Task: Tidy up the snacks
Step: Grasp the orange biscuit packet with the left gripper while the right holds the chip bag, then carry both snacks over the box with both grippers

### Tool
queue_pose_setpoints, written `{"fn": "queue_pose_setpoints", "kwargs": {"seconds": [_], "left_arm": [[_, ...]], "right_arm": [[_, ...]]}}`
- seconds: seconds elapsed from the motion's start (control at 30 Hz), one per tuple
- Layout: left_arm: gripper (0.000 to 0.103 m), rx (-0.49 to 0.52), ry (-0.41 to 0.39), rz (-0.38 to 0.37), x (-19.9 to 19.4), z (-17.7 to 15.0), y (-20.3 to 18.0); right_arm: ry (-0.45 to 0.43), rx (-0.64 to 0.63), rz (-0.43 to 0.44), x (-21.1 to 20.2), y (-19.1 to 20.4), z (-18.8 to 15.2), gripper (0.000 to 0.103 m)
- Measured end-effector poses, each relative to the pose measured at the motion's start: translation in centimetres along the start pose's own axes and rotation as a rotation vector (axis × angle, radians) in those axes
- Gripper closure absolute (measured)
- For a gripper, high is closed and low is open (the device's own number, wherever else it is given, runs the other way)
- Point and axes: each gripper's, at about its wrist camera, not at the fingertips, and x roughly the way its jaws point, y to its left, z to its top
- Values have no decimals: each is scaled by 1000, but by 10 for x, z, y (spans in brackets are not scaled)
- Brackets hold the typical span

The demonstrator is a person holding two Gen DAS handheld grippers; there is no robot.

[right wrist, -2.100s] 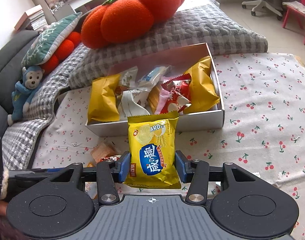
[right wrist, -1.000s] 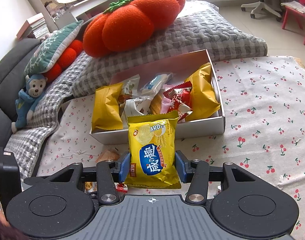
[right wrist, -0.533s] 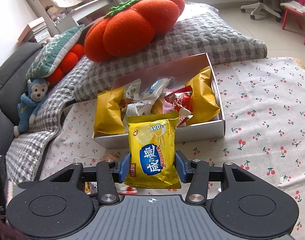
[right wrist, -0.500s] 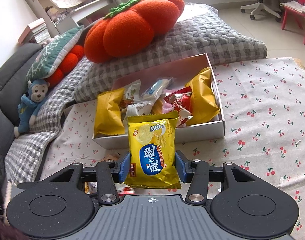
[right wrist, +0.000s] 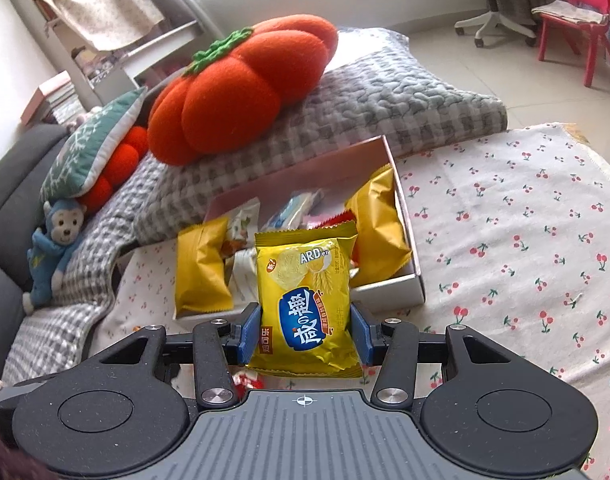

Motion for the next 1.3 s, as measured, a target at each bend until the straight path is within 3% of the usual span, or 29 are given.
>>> {"fn": "queue_pose_setpoints", "kwargs": {"seconds": [0.2,0.5,1.13,1.3], "left_arm": [[48,-21,-83,-9,12,17,-9],[48,16,-120,31,38,33,-23],[45,49,-83,79,54,25,-23],[33,39,-77,61,54,27,-23]], "right_arm": [[-57,50,13,2,-3,14,56],[-103,104,-12,15,-16,24,56],[-121,114,-11,31,-12,22,56],[-131,127,23,42,-5,23,54]]}}
